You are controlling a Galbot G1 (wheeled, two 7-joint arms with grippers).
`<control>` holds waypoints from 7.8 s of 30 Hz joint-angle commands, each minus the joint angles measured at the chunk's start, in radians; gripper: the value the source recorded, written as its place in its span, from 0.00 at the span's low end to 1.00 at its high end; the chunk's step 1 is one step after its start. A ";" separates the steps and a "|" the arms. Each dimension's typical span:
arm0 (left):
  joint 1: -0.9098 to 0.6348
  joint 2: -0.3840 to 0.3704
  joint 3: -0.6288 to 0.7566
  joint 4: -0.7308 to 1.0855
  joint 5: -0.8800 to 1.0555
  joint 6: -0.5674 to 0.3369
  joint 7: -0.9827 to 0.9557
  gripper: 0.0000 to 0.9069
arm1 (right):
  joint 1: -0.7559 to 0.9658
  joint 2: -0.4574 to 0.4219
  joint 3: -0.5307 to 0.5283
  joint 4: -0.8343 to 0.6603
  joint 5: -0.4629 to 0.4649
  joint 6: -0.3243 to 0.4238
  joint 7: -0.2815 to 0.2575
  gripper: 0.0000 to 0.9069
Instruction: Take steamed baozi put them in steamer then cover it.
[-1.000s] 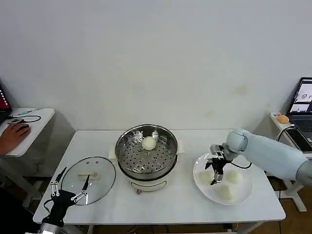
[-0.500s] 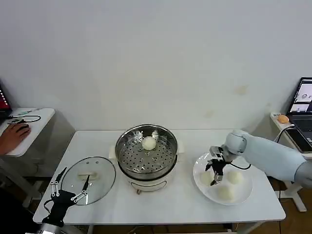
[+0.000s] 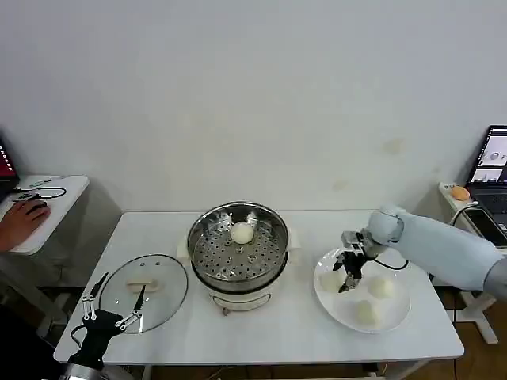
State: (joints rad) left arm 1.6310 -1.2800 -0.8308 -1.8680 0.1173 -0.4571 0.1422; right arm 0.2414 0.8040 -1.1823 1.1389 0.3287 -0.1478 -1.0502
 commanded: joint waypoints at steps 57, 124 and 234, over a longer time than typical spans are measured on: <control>-0.035 0.024 0.003 0.060 0.007 -0.036 0.007 1.00 | 0.218 0.537 -0.165 0.035 0.467 -0.314 0.350 0.74; -0.016 0.011 0.015 0.050 0.046 -0.042 0.006 1.00 | -0.044 -0.321 0.078 0.191 -0.162 0.051 -0.129 1.00; 0.027 -0.016 -0.010 0.034 0.062 -0.061 -0.003 1.00 | 0.339 0.368 -0.110 0.377 -0.550 0.429 0.040 0.74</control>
State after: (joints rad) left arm 1.6568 -1.2967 -0.8406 -1.8366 0.1796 -0.5159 0.1388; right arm 0.6145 1.0986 -1.2680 1.4940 -0.1076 0.2080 -1.0344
